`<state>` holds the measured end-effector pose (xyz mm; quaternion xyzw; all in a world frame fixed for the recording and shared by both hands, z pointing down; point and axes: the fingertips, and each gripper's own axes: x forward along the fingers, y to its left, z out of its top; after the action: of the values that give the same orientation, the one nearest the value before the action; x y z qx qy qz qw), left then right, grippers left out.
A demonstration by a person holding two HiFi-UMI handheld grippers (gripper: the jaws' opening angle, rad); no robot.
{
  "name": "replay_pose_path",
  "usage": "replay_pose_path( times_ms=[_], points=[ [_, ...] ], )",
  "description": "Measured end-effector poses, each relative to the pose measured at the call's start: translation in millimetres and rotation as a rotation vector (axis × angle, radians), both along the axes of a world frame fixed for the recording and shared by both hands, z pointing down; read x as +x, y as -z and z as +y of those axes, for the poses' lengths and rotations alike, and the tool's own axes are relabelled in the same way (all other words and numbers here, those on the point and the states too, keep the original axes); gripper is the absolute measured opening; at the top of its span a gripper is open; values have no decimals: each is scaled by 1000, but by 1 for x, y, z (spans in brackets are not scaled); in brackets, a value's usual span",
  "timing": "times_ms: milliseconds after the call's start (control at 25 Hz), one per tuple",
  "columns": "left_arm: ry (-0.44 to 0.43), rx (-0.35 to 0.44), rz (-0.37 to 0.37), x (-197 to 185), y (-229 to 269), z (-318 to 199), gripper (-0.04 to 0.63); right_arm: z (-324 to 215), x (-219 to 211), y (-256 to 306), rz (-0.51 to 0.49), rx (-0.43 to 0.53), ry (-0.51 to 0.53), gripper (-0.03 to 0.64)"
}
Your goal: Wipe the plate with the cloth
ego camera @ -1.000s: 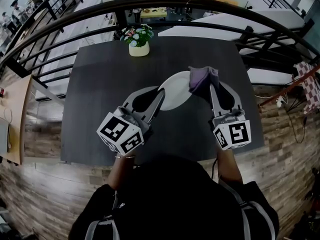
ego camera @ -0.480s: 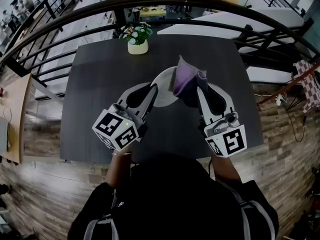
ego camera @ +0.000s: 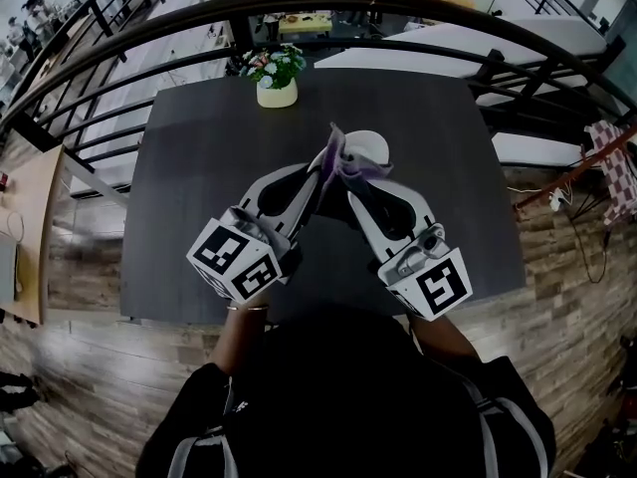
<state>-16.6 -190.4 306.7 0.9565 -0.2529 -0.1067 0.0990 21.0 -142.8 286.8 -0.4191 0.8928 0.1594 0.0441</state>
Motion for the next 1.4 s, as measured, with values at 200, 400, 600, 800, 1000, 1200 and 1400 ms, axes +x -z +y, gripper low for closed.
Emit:
replay_pose_path(
  times_ms=[200,400,600,800,1000,1200,1400],
  points=[
    [-7,21,-21,3,2,6,17,-6,-15,-19,61,-55,25,41],
    [3,18,-14,0,-1,4,17,-14,-22,-41,91,-131,30,41],
    [4,5,-18,0,-3,5,17,-20,-20,-48,94,-152,13,41],
    [10,8,-25,-2,-2,4,17,-27,-16,-48,101,-148,-13,41],
    [17,21,-28,-6,-1,3,17,-38,4,-45,73,-139,-75,41],
    [16,23,-22,-6,1,5,17,-45,25,-46,82,-146,-142,41],
    [9,29,-22,-4,2,8,18,-51,48,-48,82,-148,-210,41]
  ],
)
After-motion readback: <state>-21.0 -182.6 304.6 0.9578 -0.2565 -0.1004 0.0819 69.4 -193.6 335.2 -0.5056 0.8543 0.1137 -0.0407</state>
